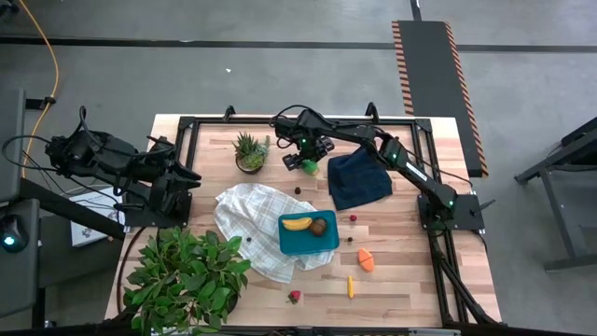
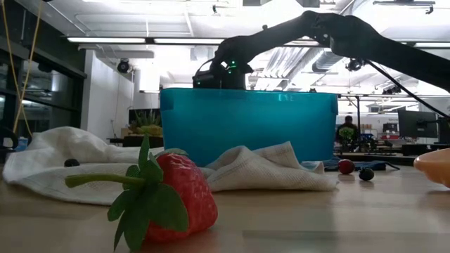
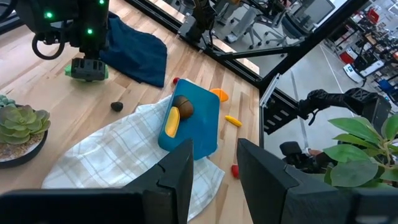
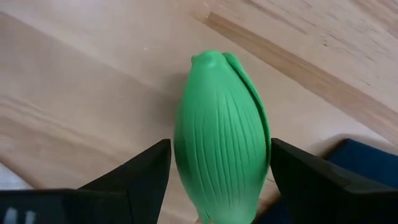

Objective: Pick and placing Produce into tupperware
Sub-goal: Put the green corn into the blue bin, then put the yellow croissant into the blue bin

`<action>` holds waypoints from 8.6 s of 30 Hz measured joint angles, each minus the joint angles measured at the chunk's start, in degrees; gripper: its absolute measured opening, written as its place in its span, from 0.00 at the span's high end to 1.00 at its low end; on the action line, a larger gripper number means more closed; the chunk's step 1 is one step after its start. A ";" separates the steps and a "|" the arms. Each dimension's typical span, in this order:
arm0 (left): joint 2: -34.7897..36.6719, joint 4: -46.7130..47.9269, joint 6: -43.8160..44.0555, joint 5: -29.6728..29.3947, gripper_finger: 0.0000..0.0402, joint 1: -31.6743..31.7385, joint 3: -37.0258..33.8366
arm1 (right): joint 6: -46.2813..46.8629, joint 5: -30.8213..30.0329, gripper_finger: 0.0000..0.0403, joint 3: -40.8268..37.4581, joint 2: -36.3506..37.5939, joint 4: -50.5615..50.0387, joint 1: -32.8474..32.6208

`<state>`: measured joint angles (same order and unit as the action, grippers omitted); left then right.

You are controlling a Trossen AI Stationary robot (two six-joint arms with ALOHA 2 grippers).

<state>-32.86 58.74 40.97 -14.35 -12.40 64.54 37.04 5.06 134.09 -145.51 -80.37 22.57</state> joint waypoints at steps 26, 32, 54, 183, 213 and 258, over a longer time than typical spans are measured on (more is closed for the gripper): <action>0.00 0.00 0.02 -0.02 0.72 0.02 -0.01 | 0.15 -1.57 0.36 -0.01 -1.18 0.27 -0.50; 0.00 0.00 0.02 -0.02 0.72 0.00 0.00 | 0.17 -1.57 0.36 0.00 -1.18 0.32 -0.48; 0.00 0.15 0.02 -0.04 0.72 0.00 -0.01 | 0.15 -1.60 0.49 0.01 -1.16 0.27 -0.46; -0.02 0.13 0.02 -0.28 0.72 0.01 -0.01 | -19.07 -3.24 0.49 -30.14 25.70 20.84 -33.14; -0.02 0.13 -0.11 -0.26 0.72 0.00 0.01 | -19.10 -0.29 0.38 -30.13 25.70 22.11 -33.05; 0.00 0.17 -0.16 -0.26 0.72 0.01 -0.01 | -18.22 -14.30 0.37 -12.35 40.77 -6.10 -29.02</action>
<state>-32.86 58.92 40.81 -14.61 -12.40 64.53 18.81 -9.24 121.74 -104.74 -86.47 -6.45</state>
